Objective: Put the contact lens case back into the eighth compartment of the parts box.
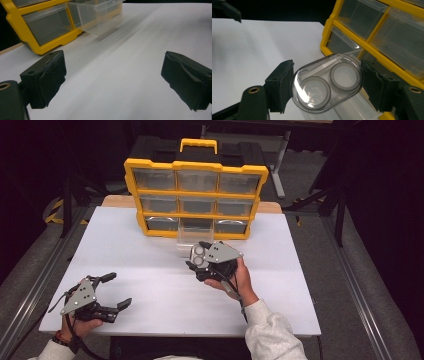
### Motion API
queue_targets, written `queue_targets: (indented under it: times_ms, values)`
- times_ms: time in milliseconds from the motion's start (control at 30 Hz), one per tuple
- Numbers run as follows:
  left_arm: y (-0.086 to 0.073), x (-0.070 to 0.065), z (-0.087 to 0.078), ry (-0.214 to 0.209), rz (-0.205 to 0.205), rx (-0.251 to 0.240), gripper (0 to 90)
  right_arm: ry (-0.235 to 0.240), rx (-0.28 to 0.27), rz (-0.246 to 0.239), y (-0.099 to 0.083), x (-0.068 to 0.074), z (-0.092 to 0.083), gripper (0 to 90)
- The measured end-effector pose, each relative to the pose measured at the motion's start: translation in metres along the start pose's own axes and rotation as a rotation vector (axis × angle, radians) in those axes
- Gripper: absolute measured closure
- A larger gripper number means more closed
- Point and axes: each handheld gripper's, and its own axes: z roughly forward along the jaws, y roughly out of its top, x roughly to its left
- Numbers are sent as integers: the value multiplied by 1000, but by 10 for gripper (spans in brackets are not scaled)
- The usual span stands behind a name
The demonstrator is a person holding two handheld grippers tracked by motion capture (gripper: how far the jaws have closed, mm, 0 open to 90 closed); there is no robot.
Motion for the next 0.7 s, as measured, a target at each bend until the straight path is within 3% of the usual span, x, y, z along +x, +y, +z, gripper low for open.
queue_targets:
  times_ms: [300,700]
  values:
    - [0,0,0,-4,-4,-1,69,-59,17,9,7,-21,5,298]
    - [-1,0,1,-10,-3,-3,69,-108,53,53,11,-43,32,298]
